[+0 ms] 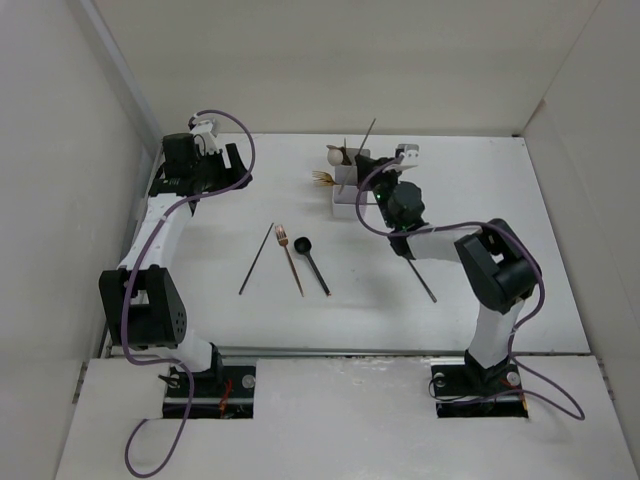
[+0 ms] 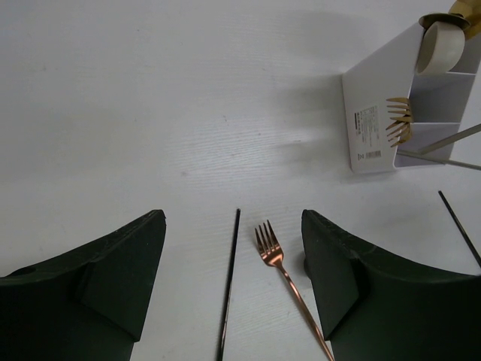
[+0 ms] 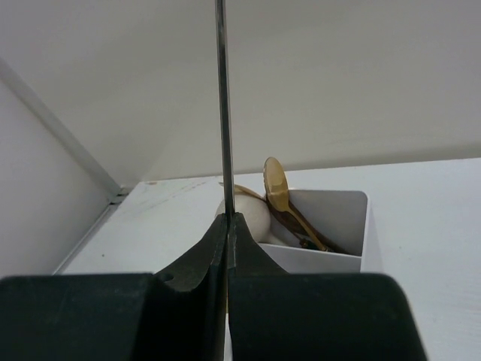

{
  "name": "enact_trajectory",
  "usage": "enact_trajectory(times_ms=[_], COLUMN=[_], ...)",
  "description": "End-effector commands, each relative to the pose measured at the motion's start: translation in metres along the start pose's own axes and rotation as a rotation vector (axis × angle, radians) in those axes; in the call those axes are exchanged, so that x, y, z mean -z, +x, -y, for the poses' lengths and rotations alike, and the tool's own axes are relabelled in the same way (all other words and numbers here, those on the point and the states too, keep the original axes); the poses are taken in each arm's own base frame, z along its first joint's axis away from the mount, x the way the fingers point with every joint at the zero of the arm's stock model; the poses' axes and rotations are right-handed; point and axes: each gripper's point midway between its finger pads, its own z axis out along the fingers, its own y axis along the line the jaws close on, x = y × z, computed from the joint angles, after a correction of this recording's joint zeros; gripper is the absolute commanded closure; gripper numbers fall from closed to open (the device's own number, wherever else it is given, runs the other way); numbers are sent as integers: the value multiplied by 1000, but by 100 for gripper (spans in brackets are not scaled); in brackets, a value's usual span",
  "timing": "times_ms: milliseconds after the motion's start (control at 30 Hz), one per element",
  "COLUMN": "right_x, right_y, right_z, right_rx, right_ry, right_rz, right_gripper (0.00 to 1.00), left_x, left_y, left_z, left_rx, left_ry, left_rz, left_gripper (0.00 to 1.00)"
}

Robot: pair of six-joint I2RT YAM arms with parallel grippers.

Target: Sort the eating utensils into containers

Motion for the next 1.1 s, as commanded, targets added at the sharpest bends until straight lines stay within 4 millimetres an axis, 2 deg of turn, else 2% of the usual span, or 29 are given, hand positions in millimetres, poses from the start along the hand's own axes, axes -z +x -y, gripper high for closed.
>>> enact_trajectory(times_ms=[0, 33, 133, 267, 333, 533, 567, 667, 767, 800, 933, 1000, 1067], right_x=[-6, -6, -7, -8, -5, -7, -6, -8, -9, -9, -4, -3, -4], right_y=[-17, -18, -1, 0, 15, 19, 27, 26, 28, 28, 34, 35, 27], right_z=[-16, -15, -8, -6, -4, 4, 8, 7, 7, 7, 10, 11, 8], right_rx=[46, 46, 70, 97, 116, 136, 142, 145, 148, 148, 131, 130, 124], right_ry=[-10, -1, 18, 31, 37, 80, 86, 89, 93, 93, 124, 124, 117], right_rz=[25, 28, -25, -35, -82, -98, -117, -127, -138, -138, -148, -147, -128], right_gripper=[100, 100, 100, 100, 100, 100, 100, 100, 91, 79, 58, 57, 57], left_x=[12, 11, 11, 11, 11, 10, 10, 13, 12, 12, 12, 12, 12], left_y=[-16, -12, -12, -12, -12, -8, -8, -11, -7, -7, -7, -9, -9], left_z=[6, 4, 4, 4, 4, 3, 3, 5, 4, 4, 4, 4, 4], left_rx=[-30, -27, -27, -27, -27, -24, -24, -27, -24, -24, -24, -27, -27], left_ry=[11, 10, 10, 10, 10, 9, 9, 10, 9, 9, 9, 10, 10], left_rz=[62, 53, 53, 53, 53, 45, 45, 53, 45, 45, 45, 53, 53], left_gripper=[30, 30, 30, 30, 30, 30, 30, 30, 30, 30, 30, 30, 30])
